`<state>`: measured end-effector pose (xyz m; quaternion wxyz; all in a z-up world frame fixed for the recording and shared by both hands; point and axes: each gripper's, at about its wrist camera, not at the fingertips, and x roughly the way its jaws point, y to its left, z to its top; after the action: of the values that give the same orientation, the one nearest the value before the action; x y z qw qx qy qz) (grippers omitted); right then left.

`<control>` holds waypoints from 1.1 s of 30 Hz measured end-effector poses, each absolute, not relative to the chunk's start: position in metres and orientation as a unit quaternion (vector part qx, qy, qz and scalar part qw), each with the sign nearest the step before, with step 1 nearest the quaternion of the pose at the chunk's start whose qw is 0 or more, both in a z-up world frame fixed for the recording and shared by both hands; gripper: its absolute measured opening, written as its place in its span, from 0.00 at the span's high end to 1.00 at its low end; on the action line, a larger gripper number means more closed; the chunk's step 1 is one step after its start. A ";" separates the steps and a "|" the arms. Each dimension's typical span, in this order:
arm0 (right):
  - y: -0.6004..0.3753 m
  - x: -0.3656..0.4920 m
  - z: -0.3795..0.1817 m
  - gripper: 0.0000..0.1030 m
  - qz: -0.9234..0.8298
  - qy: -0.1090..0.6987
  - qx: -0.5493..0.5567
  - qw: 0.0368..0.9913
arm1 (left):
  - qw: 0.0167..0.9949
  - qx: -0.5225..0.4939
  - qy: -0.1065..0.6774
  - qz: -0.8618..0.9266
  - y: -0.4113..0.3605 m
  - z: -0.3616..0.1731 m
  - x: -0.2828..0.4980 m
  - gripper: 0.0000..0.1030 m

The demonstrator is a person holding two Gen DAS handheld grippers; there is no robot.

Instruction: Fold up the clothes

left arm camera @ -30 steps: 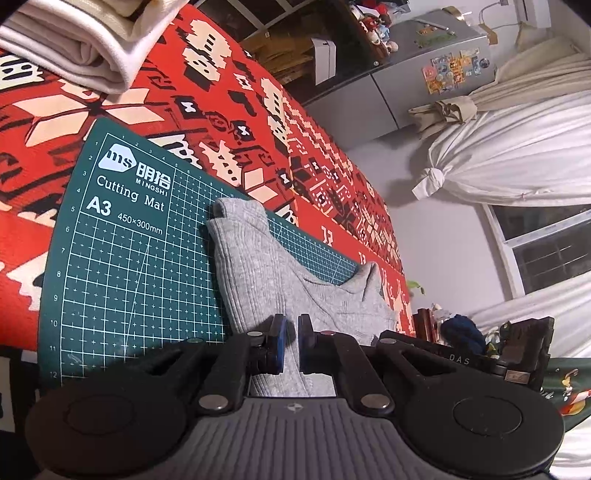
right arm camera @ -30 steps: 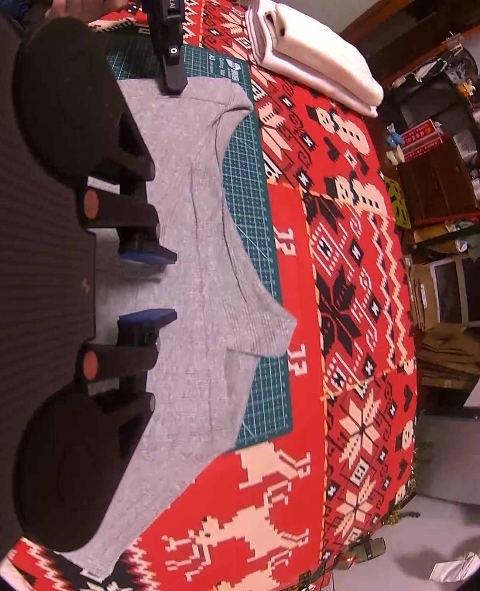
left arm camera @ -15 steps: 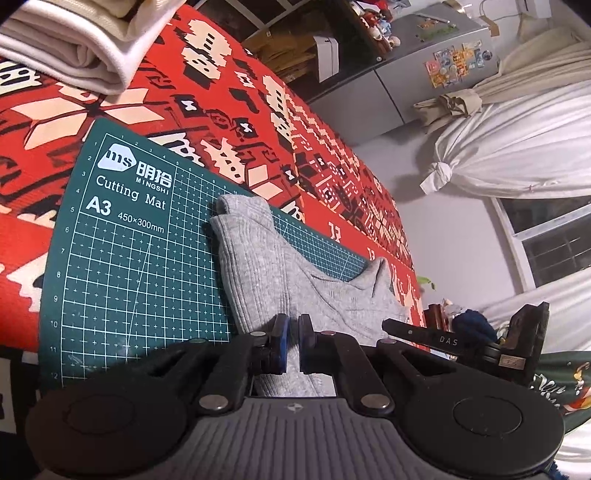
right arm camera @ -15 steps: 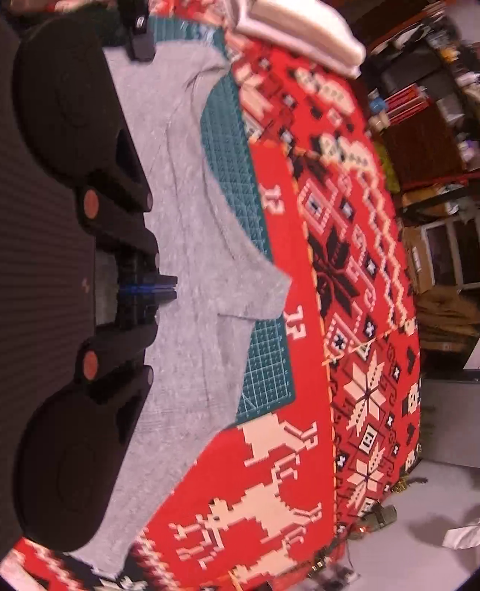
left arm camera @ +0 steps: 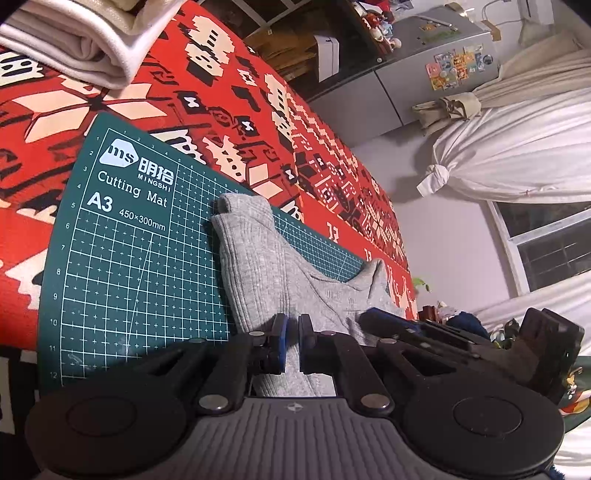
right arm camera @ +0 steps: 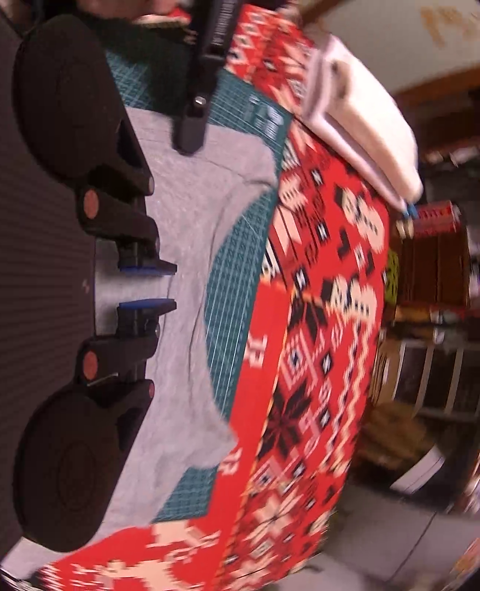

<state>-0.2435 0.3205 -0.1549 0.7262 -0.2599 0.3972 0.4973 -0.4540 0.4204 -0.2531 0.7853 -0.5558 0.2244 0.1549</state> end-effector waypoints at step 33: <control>0.309 -0.219 -0.145 0.94 0.486 0.403 -0.206 0.747 | 0.791 -0.553 0.215 0.149 0.422 -0.250 -0.456 0.95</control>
<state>-0.2190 0.3089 -0.1454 0.7474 -0.2064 0.4030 0.4862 -0.4562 0.4216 -0.2501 0.7910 -0.5531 0.2151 0.1488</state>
